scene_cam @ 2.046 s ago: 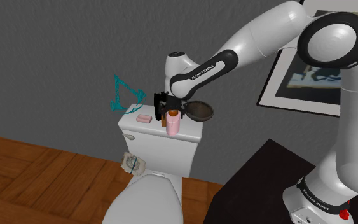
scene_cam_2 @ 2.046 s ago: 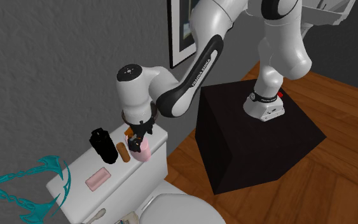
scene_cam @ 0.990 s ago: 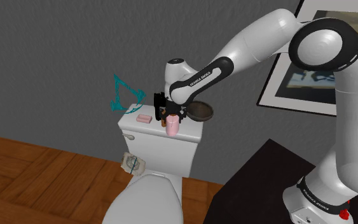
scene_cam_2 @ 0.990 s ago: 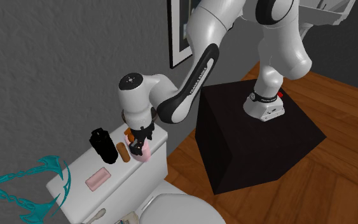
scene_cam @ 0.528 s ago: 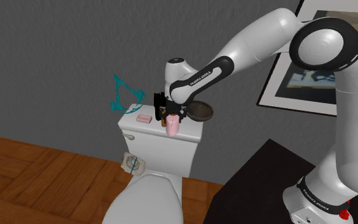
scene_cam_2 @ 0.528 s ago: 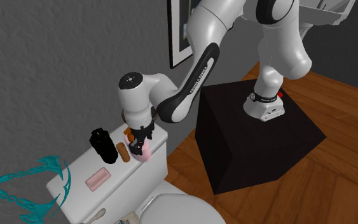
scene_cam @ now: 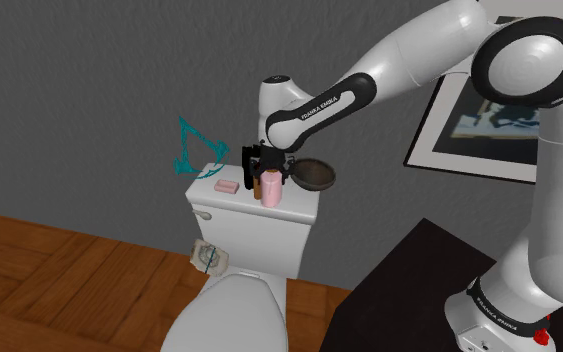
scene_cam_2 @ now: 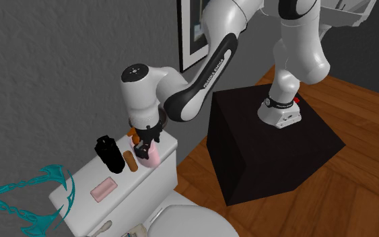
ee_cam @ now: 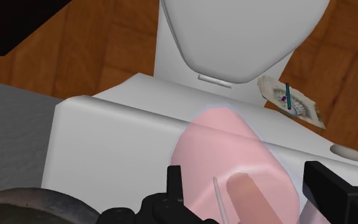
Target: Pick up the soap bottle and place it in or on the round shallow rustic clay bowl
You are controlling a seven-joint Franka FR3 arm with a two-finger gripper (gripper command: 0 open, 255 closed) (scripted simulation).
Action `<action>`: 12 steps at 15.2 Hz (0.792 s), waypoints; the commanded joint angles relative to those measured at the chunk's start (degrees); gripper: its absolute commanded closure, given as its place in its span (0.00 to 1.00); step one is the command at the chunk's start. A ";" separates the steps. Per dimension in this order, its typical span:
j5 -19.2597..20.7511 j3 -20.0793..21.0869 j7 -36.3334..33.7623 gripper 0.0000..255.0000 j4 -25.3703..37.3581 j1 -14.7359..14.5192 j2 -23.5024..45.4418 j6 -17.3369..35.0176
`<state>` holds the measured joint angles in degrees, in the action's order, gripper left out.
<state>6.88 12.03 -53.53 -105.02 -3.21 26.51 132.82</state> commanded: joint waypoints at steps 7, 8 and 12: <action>-1.04 0.52 0.76 1.00 1.38 0.48 -3.47 -4.77; -1.16 0.58 0.83 1.00 1.63 0.52 -3.86 -5.39; -1.61 0.79 1.11 1.00 2.74 0.65 -5.32 -7.93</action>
<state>5.39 12.77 -52.51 -102.54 -2.62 21.60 125.53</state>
